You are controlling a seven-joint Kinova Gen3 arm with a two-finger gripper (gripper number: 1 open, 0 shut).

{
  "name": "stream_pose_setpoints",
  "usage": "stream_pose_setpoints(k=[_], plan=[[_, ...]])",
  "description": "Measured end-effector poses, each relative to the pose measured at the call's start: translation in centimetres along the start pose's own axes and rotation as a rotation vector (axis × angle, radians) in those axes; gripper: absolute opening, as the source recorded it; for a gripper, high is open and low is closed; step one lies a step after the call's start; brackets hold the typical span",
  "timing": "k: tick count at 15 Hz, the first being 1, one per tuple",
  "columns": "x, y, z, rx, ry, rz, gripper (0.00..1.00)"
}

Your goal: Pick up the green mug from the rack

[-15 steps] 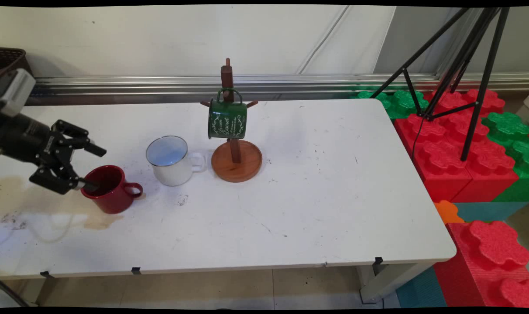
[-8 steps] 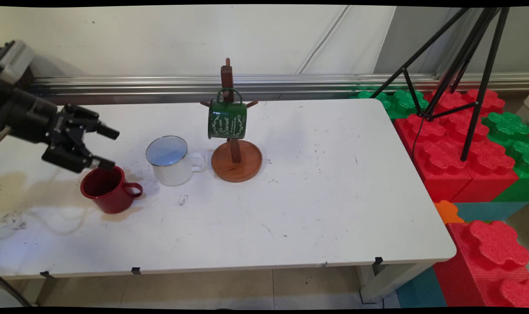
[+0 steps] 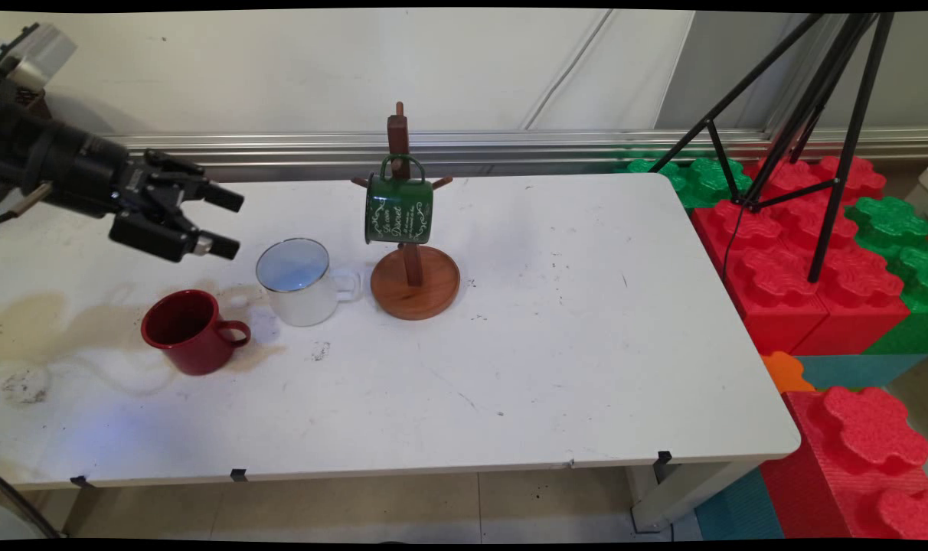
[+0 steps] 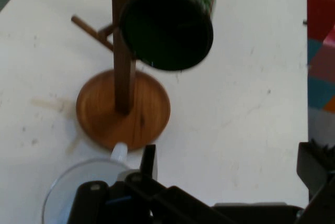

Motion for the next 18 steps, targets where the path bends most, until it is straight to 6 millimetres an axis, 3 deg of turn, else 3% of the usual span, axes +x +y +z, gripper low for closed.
stream_pose_setpoints(k=[9, 18], plan=[[1.5, -0.7, 3.1, -0.03, 0.074, -0.026, 1.0], [1.9, -1.5, 8.0, -0.059, 0.112, -0.066, 1.0]])
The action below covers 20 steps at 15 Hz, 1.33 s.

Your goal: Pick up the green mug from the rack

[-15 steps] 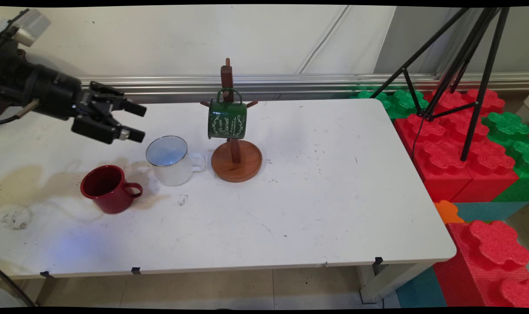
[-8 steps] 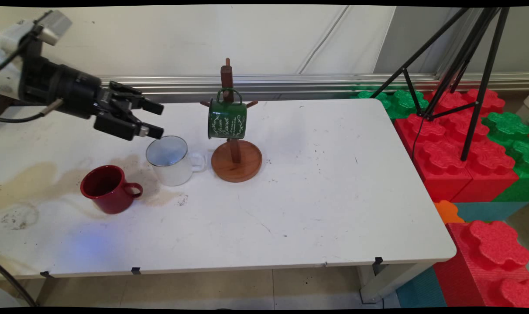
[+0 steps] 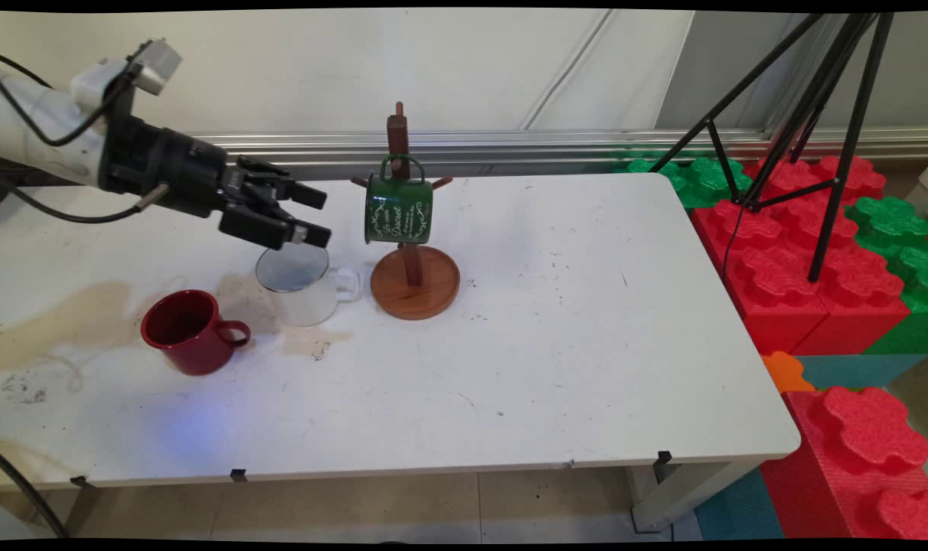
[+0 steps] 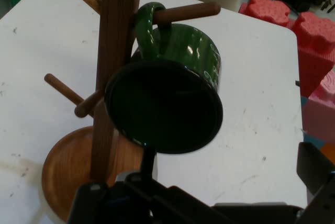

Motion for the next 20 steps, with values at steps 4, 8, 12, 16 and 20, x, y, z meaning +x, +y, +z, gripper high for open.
stream_pose_setpoints(k=[4, 8, 12, 16, 20], plan=[[0.0, -0.4, 2.1, -0.003, 0.019, -0.024, 1.0], [-0.1, -0.7, 4.0, 0.0, 0.04, -0.045, 1.0], [-0.2, -0.9, 5.3, 0.006, 0.058, -0.069, 1.0], [-0.4, -1.0, 6.2, 0.014, 0.073, -0.095, 1.0], [-0.6, -1.1, 6.7, 0.019, 0.083, -0.114, 1.0]])
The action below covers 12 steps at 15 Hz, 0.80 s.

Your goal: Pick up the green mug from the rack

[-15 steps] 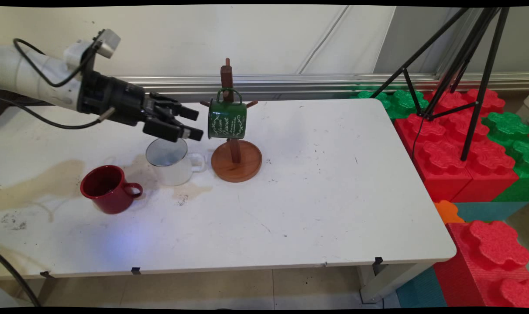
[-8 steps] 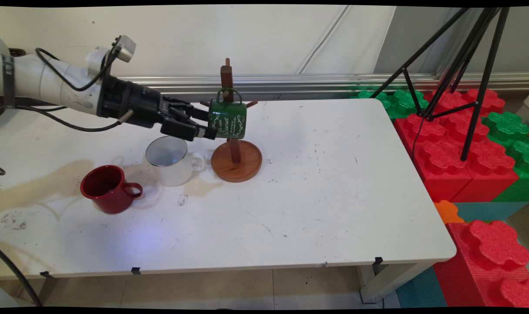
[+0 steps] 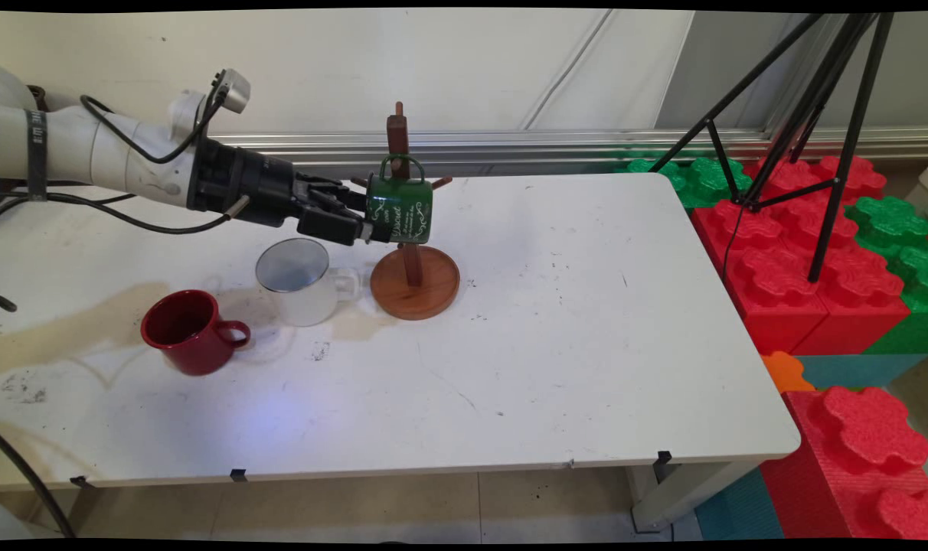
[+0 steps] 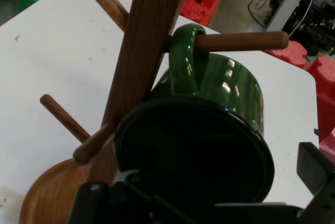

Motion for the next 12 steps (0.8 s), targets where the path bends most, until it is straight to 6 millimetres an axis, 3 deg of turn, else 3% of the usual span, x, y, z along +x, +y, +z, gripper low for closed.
stream_pose_setpoints(k=[8, 9, 12], plan=[[-0.35, 0.1, 0.64, 0.01, 0.018, -0.031, 1.0], [-0.38, 0.09, 0.66, 0.012, 0.019, -0.032, 0.0], [-0.58, 0.1, 0.67, 0.014, 0.019, -0.036, 0.0]])
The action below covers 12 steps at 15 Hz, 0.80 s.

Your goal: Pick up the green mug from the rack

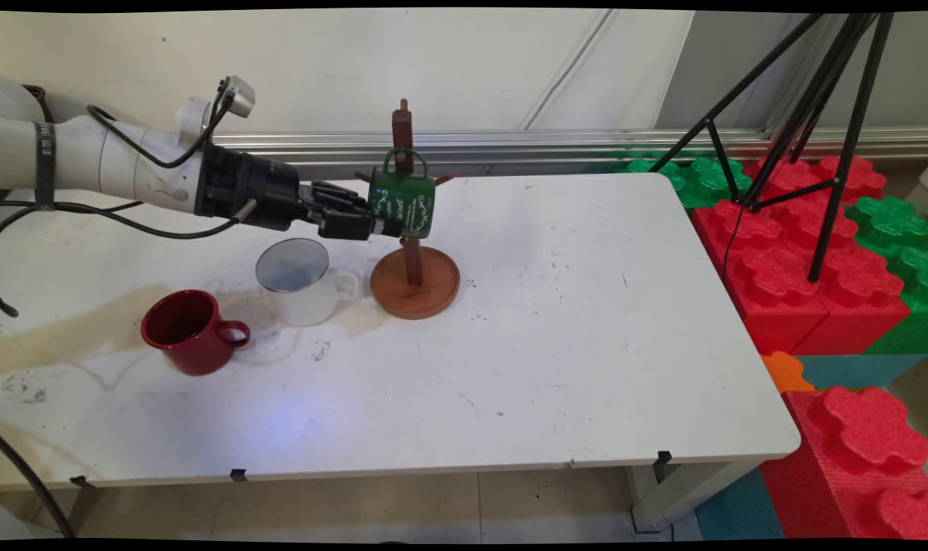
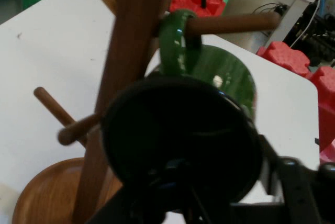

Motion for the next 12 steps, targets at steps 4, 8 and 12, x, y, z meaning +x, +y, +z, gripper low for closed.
stream_pose_setpoints(k=[4, 8, 12], plan=[[-0.13, 0.1, -0.06, -0.005, 0.001, -0.002, 0.0], [-0.16, 0.27, -0.25, -0.018, 0.003, -0.002, 0.0], [-0.18, 0.43, -0.46, -0.029, 0.003, -0.001, 0.0]])
